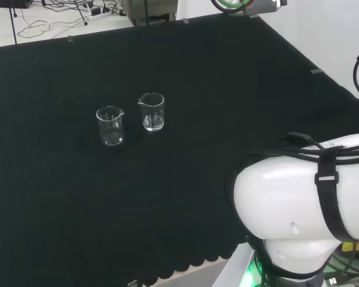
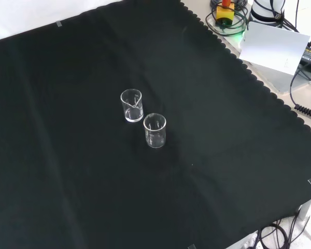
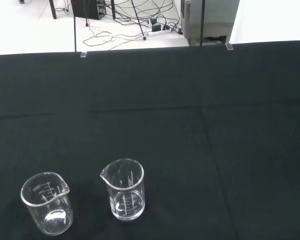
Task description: Pick up the beaker on the right.
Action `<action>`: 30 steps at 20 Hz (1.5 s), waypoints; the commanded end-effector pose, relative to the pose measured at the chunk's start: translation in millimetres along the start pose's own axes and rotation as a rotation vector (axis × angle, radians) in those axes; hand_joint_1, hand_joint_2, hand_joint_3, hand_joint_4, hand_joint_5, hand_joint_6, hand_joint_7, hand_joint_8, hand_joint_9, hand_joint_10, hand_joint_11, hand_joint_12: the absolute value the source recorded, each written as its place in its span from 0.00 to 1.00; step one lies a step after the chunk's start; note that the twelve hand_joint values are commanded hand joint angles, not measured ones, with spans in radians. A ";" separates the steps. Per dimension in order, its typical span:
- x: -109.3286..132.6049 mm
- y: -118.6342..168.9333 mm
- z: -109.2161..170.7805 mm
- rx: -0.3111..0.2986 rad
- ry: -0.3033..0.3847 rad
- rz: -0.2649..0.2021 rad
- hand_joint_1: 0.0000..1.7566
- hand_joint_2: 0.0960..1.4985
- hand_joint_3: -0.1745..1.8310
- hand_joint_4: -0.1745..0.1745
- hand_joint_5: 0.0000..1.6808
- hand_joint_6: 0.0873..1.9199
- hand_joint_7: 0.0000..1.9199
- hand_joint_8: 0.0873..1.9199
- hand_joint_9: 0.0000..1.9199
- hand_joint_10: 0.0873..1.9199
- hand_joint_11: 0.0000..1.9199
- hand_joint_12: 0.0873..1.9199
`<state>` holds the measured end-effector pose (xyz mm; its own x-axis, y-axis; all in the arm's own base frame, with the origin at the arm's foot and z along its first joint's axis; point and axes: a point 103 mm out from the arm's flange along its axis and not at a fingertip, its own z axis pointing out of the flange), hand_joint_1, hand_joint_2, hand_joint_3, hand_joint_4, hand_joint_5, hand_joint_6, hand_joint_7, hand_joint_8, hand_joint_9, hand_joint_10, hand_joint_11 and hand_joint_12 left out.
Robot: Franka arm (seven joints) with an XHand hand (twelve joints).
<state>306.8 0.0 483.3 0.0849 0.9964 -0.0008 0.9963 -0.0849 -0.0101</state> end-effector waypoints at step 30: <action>-31.0 73.5 117.2 0.056 0.062 0.002 0.12 0.82 0.20 0.47 0.20 0.00 0.04 0.22 0.09 0.30 0.00 0.66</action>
<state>341.8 -26.9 412.5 0.1325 0.9911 0.0144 0.9890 -0.1312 -0.0679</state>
